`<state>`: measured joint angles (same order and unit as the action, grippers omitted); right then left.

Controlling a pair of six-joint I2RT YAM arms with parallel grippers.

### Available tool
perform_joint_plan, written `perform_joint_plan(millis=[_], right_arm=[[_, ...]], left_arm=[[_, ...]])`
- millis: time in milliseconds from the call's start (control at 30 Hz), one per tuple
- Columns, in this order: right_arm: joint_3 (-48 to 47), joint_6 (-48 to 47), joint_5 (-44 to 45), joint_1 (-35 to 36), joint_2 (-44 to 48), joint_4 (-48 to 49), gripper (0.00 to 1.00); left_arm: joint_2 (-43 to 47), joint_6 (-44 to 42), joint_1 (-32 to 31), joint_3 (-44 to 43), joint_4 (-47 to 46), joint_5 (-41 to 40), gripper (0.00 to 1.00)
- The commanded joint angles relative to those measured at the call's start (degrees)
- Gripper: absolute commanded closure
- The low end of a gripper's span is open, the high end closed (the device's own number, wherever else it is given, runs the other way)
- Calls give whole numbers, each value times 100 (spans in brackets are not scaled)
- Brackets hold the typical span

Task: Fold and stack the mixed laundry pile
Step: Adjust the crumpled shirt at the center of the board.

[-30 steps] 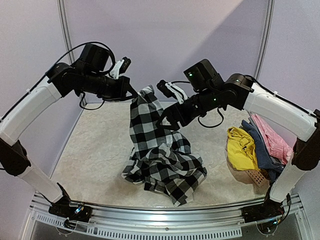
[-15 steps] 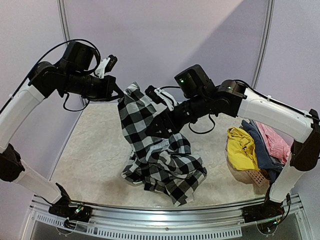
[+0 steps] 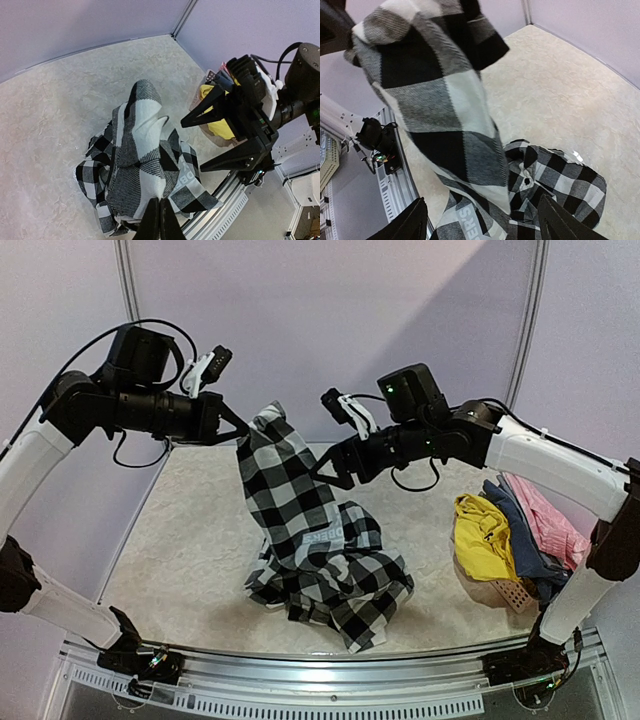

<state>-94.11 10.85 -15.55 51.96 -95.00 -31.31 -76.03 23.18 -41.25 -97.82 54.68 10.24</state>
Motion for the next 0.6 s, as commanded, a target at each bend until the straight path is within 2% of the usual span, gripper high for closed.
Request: perform_joint_plan(millis=[0,67,167,367,567], right_arm=[[95,-362,-1225,-31,-267,226,24],[108,-398,-1844,-21,-371,263,25],[59,-572,-2125,63,-546,-88,27],[334,-1007,-1680,245,-501,-405,28],[996,-1175,-995,351,-169,-282,28]], left_arm=[[27,-99,-23,101,-215,208,100],[34,-86,-23,165,-275,219,100],[5,-109,-23,230,-258,148,100],[-131,-237,-23,517,-530,-9,100],[46,-188,-23,1674,-1261,-99,100]])
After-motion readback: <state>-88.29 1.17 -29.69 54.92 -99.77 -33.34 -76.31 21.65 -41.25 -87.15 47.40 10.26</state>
